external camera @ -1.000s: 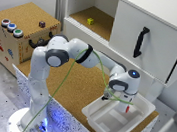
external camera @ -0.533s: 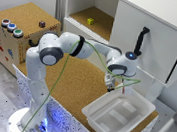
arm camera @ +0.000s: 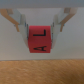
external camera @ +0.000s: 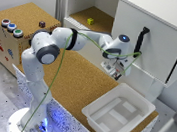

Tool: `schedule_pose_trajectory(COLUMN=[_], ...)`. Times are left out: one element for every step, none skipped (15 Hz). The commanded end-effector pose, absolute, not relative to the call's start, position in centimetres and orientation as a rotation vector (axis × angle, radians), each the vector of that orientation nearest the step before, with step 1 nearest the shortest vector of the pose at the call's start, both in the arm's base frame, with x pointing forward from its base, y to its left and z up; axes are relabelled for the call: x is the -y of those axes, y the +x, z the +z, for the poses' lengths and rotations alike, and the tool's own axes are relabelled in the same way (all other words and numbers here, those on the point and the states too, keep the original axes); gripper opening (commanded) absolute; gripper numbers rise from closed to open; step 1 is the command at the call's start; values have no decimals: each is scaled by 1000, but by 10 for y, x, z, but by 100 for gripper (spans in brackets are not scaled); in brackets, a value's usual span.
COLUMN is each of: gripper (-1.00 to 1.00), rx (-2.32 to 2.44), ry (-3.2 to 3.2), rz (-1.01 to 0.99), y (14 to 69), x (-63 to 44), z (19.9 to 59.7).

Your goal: Place the pink object inside the left cabinet

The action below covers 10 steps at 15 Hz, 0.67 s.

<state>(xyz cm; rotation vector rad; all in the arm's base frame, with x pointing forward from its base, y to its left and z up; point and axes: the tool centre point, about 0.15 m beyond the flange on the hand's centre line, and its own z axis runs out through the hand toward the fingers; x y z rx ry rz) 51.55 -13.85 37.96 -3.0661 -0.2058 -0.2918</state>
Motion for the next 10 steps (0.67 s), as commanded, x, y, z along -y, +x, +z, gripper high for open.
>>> schedule_pose_trajectory(gripper=[-100, -100, -100, -100, -100, -100, -100, -100, -100, -100], rx=[572, 646, 709, 753, 782, 804, 809, 813, 807, 785], ry=[-2974, -2940, -2926, -2903, -2893, -2880, -2865, -2857, -2846, -2843], rz=[-393, -405, -425, -436, -454, -461, -472, -488, -504, -543], y=[522, 528, 533, 538, 543, 549, 557, 564, 573, 584], x=[29, 6, -15, -33, -47, -62, -74, -85, -95, -104], z=[412, 419, 425, 431, 437, 442, 448, 453, 459, 467])
